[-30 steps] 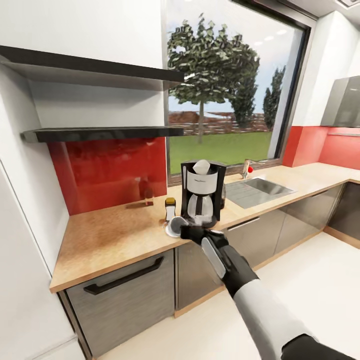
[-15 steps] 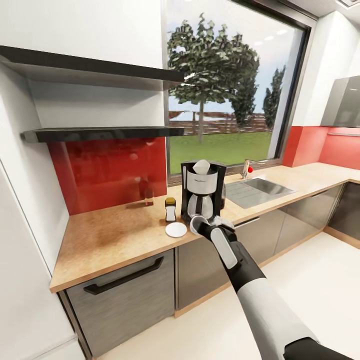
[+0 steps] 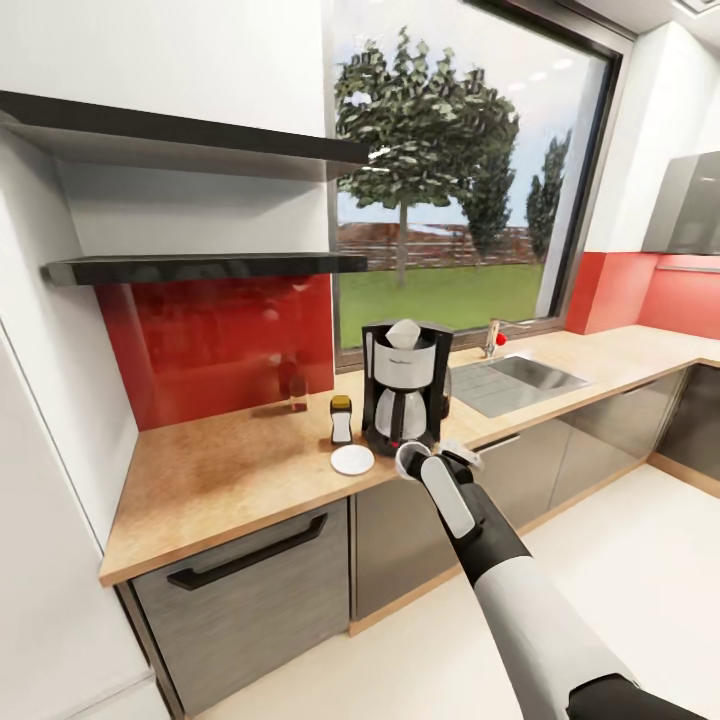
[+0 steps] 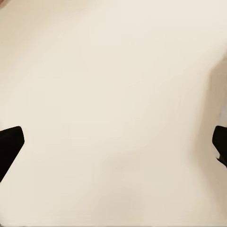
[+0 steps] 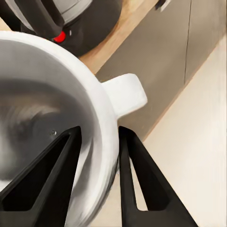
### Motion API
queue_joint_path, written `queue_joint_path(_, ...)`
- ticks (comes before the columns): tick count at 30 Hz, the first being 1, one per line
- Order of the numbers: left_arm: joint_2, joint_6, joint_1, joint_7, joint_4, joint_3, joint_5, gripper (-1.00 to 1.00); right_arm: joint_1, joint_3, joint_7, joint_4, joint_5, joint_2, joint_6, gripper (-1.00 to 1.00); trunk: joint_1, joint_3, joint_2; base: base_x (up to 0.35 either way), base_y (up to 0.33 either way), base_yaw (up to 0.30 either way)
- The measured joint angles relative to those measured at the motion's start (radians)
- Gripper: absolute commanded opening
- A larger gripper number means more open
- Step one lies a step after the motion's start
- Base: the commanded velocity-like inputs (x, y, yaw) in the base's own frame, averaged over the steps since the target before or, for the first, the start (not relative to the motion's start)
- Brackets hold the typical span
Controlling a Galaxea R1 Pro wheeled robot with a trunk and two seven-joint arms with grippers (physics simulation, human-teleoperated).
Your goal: Set up a coffee station on the kitchen countertop: keep the coffee maker on the countertop, move the bottle of coffee from the kitchen shelf to the counter next to the coffee maker, place a paper coffee filter on top of the coffee maker, put the saucer next to the coffee maker with the coffee cup on the saucer, and place the electric kettle next to the coffee maker.
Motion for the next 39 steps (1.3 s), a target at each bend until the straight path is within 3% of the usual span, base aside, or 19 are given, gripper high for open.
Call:
queue_joint_path(4, 0.0, 0.032, 0.0, 0.001, -0.002, 0.0, 0.0, 1.0, 0.0, 0.0, -0.067, 0.003, -0.026, 0.0, -0.002, -1.0, 0.0, 0.0, 0.0, 0.13, 0.13, 0.0)
queue_joint_path(6, 0.0, 0.047, 0.0, 0.002, -0.004, 0.0, -0.001, 1.0, 0.001, 0.003, -0.117, 0.006, -0.121, 0.0, -0.002, -1.0, 0.0, 0.0, 0.0, 0.113, 0.144, 0.0)
queue_joint_path(9, 0.0, 0.049, 0.0, 0.002, -0.005, 0.001, -0.001, 1.0, 0.001, 0.005, -0.219, 0.005, -0.144, 0.0, -0.004, -1.0, 0.0, 0.0, 0.0, 0.021, 0.026, 0.0)
queue_joint_path(25, -0.002, 0.051, 0.0, 0.002, -0.006, 0.005, -0.001, 1.0, 0.001, 0.007, -0.233, 0.005, -0.162, 0.0, -0.004, -1.0, 0.0, 0.0, 0.0, 0.122, 0.115, 0.0)
queue_joint_path(39, -0.002, 0.054, 0.0, 0.001, -0.006, 0.005, -0.001, 1.0, 0.001, 0.007, -0.228, 0.003, -0.164, 0.0, -0.001, -1.0, 0.0, 0.0, 0.0, 0.017, 0.01, 0.0)
